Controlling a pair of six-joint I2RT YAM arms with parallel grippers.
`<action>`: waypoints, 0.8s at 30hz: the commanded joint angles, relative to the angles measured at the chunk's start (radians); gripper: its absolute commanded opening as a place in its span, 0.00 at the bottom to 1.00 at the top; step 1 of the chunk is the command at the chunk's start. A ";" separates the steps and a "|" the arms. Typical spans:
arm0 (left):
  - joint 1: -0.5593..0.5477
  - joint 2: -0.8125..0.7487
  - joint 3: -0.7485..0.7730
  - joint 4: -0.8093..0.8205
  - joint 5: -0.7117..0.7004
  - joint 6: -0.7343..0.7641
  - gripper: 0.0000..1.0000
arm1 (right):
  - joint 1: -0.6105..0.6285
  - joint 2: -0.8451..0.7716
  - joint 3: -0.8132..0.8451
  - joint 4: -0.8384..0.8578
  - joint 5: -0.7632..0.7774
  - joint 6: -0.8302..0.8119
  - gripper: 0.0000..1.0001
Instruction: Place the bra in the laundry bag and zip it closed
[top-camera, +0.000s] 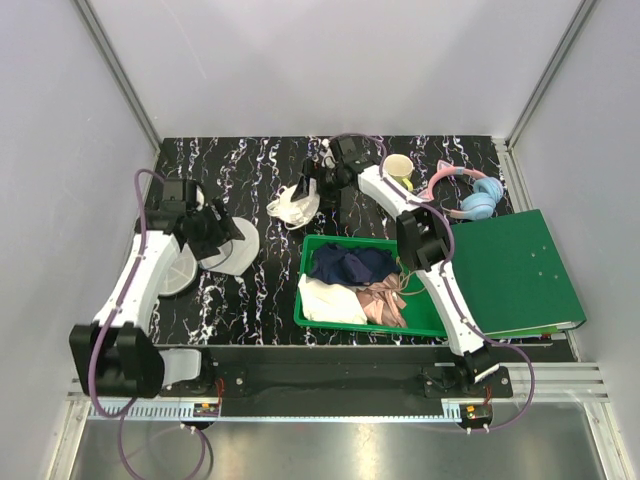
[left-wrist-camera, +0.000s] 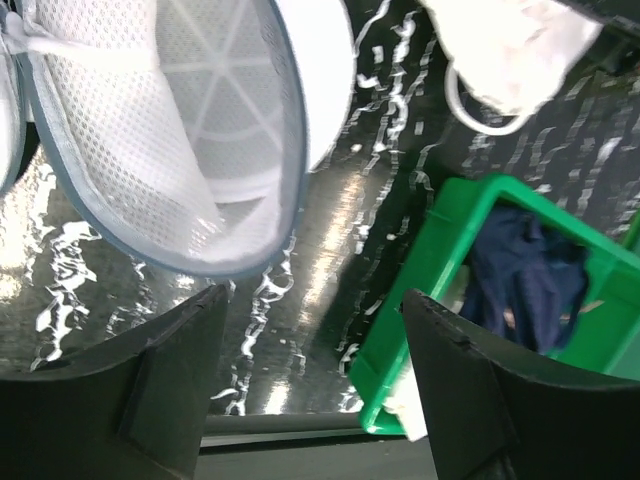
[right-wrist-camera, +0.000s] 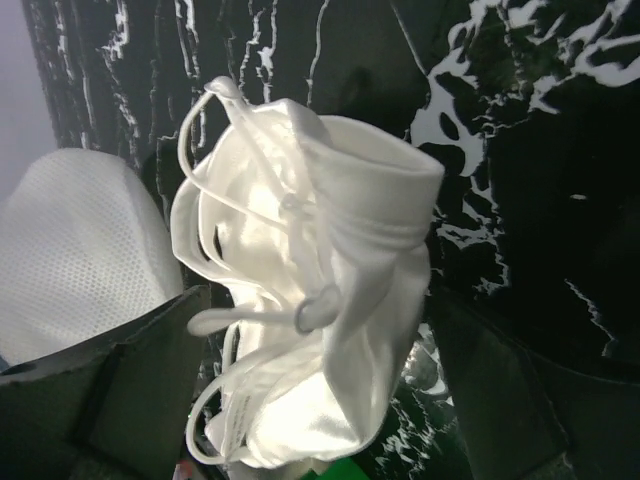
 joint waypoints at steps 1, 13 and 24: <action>0.005 0.108 0.042 0.082 -0.005 0.081 0.74 | 0.009 0.038 0.037 0.039 0.061 0.048 0.98; 0.009 0.438 0.179 0.197 0.134 0.034 0.24 | -0.005 0.057 0.129 0.039 0.044 0.131 0.00; -0.136 0.596 0.469 0.233 0.266 -0.049 0.38 | -0.082 -0.248 0.139 -0.211 0.274 -0.039 0.00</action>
